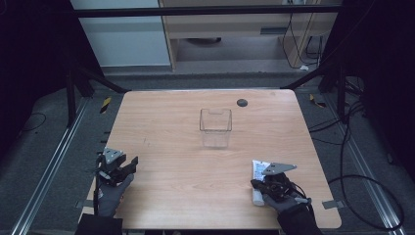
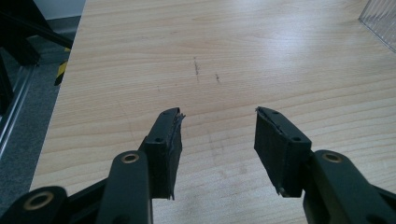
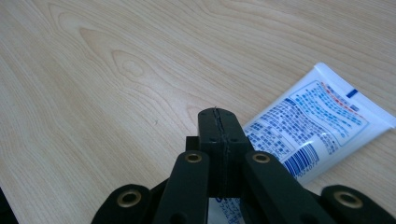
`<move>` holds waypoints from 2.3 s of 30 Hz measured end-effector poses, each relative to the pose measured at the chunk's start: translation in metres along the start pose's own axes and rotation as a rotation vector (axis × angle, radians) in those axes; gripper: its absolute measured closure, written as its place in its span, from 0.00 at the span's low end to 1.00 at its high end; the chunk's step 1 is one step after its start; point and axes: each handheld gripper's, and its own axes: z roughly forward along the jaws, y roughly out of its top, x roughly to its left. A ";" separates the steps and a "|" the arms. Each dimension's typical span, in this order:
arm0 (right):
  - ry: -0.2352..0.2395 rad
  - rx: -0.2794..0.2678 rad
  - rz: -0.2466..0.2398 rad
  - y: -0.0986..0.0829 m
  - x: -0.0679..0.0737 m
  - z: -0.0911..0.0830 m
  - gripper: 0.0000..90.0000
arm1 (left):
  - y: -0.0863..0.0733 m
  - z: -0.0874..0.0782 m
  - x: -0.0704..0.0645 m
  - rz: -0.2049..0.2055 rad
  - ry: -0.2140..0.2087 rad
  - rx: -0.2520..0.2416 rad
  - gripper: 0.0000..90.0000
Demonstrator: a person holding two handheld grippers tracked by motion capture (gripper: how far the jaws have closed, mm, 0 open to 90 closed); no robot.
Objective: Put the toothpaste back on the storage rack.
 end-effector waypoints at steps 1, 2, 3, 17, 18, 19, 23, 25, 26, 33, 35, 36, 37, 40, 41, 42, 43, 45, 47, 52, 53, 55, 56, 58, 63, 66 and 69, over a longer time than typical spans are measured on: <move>0.001 0.001 0.005 0.000 0.000 -0.001 1.00 | 0.000 0.000 0.000 -0.001 0.000 0.000 0.56; 0.002 0.000 0.007 -0.001 -0.001 -0.001 1.00 | 0.000 0.000 0.000 0.000 0.000 0.000 0.56; -0.001 0.004 0.005 -0.002 -0.002 -0.002 1.00 | 0.000 0.000 0.000 0.000 -0.001 0.001 0.56; -0.009 0.021 0.026 -0.008 -0.008 -0.012 1.00 | 0.000 0.000 0.001 -0.002 0.001 0.002 0.56; -0.009 0.021 0.026 -0.008 -0.008 -0.012 1.00 | 0.000 0.000 0.001 -0.002 0.001 0.002 0.56; -0.014 0.022 0.024 -0.009 -0.010 -0.013 1.00 | 0.000 0.000 0.001 -0.002 0.002 0.002 0.56; -0.022 0.026 0.031 -0.010 -0.012 -0.015 1.00 | -0.001 0.000 0.001 -0.004 0.002 0.003 0.56; -0.028 0.030 0.033 -0.010 -0.014 -0.017 1.00 | -0.001 0.000 0.001 -0.004 0.002 0.004 0.56; -0.030 0.027 0.034 -0.010 -0.015 -0.017 1.00 | -0.001 0.000 0.001 -0.004 0.002 0.004 0.56; -0.038 0.033 0.046 -0.012 -0.018 -0.020 1.00 | -0.001 0.001 0.001 -0.005 0.001 0.005 0.56; -0.039 0.033 0.045 -0.012 -0.018 -0.020 1.00 | -0.001 0.000 0.001 -0.004 0.002 0.005 0.56; -0.042 0.035 0.043 -0.012 -0.018 -0.021 1.00 | -0.001 0.000 0.001 -0.004 0.002 0.005 0.55; -0.042 0.035 0.043 -0.012 -0.018 -0.021 1.00 | -0.001 0.000 0.001 -0.004 0.002 0.005 0.56; -0.047 0.040 0.047 -0.013 -0.019 -0.022 1.00 | -0.001 0.001 0.001 -0.004 0.001 0.005 0.55; -0.047 0.040 0.045 -0.013 -0.019 -0.022 1.00 | -0.001 0.001 0.001 -0.003 0.002 0.007 0.55; -0.047 0.040 0.043 -0.013 -0.019 -0.022 1.00 | -0.001 0.001 0.001 -0.004 0.000 0.007 0.55; -0.047 0.040 0.043 -0.013 -0.019 -0.022 1.00 | -0.001 0.001 0.001 -0.004 0.000 0.007 0.55; -0.042 0.031 0.046 -0.011 -0.018 -0.022 0.97 | -0.001 0.001 0.001 -0.003 0.000 0.006 0.55; -0.026 0.009 0.060 -0.009 -0.019 -0.024 0.95 | -0.001 0.001 0.001 -0.003 0.000 0.003 0.55; -0.055 -0.010 0.079 -0.004 -0.022 -0.030 0.85 | -0.001 0.001 0.001 0.004 -0.003 0.001 0.54; -0.074 -0.012 0.078 -0.002 -0.022 -0.031 0.82 | -0.001 0.001 0.001 0.006 -0.003 0.002 0.54; -0.080 -0.013 0.080 -0.001 -0.023 -0.031 0.79 | -0.001 0.002 0.000 0.005 -0.006 0.002 0.54; -0.094 -0.015 0.083 0.001 -0.023 -0.032 0.75 | -0.001 0.002 0.000 0.008 -0.009 0.003 0.54; -0.125 -0.014 0.087 0.006 -0.024 -0.033 0.68 | -0.001 0.002 0.000 0.012 -0.010 0.002 0.53; -0.182 -0.014 0.085 0.015 -0.027 -0.036 0.61 | -0.002 0.004 -0.001 0.030 -0.006 0.003 0.51; -0.214 0.002 0.081 0.022 -0.028 -0.037 0.57 | -0.002 0.005 -0.001 0.033 -0.007 0.004 0.50; -0.229 0.012 0.074 0.027 -0.029 -0.038 0.54 | -0.002 0.006 -0.003 0.035 -0.010 0.004 0.50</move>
